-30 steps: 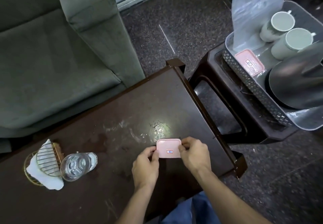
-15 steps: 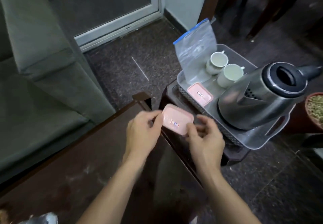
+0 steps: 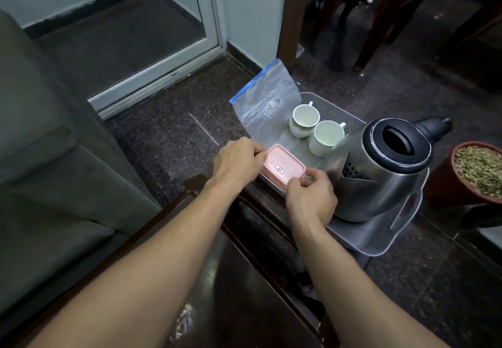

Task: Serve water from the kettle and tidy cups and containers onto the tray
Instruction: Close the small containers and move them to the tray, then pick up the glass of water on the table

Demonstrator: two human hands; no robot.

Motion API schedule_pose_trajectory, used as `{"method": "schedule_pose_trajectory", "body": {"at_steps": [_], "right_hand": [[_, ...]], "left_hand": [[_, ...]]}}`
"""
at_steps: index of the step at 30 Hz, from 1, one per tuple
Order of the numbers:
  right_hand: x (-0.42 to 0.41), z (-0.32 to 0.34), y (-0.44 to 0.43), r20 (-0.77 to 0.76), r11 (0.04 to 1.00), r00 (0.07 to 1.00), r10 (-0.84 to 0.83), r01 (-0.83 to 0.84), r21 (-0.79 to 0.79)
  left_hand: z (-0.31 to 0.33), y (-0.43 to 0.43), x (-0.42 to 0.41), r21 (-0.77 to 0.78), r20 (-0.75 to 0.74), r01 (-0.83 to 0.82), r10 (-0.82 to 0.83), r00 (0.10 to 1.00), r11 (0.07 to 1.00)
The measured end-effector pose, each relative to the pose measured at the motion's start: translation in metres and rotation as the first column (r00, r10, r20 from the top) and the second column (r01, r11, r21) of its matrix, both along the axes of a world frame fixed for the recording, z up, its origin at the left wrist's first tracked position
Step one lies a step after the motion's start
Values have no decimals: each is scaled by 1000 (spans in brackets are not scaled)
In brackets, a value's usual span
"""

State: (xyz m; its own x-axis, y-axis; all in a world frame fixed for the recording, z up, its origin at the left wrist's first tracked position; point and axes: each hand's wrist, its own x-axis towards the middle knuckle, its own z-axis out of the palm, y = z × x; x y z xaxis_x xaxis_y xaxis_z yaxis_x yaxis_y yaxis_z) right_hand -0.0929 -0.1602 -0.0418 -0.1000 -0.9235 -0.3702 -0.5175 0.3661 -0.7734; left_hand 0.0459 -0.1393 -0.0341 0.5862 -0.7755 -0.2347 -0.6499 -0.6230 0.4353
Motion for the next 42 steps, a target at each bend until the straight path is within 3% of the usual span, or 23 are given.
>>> {"method": "schedule_pose_trajectory", "body": {"at_steps": [5, 10, 14, 17, 20, 23, 27, 31, 34, 37, 42], "right_hand": [[-1, -1, -5, -100, 1000, 995, 29, -29, -5], [-4, -3, -4, -75, 1000, 997, 30, -30, -3], [-16, 1, 3, -10, 999, 999, 33, -33, -7], [-23, 10, 34, 10, 991, 997, 72, -70, -113], [-20, 17, 83, 45, 943, 953, 299, -287, -169], [-3, 8, 140, 80, 788, 789, 609, -591, -171], [11, -13, 220, 71, 459, 454, 888, -874, -160], [23, -35, 306, 35, 151, 149, 988, -984, -93], [35, -49, 365, 27, -29, -31, 999, -997, -66], [46, -62, 415, -11, -146, -146, 989, -988, -54], [58, -81, 465, -111, -216, -214, 971, -976, -8]], "left_hand": [[-4, -8, 0, 5, 23, 12, -12, 1000, 1000], [-6, 0, -2, -2, 3, -11, 11, 1000, 1000], [6, 20, -12, -150, 43, -119, 127, 991, 981], [10, 59, -24, -389, -21, -310, 328, 945, 867], [8, 116, -39, -506, -84, -469, 500, 862, 724], [2, 193, -43, -553, -125, -594, 646, 753, 584], [-4, 306, -53, -559, -148, -719, 804, 576, 413], [-14, 420, -72, -606, -178, -778, 926, 333, 164], [-29, 492, -88, -575, -217, -818, 962, 166, 12], [-48, 541, -101, -472, -275, -878, 959, 62, -79], [-78, 580, -110, -223, -474, -966, 881, -12, -134]]}}
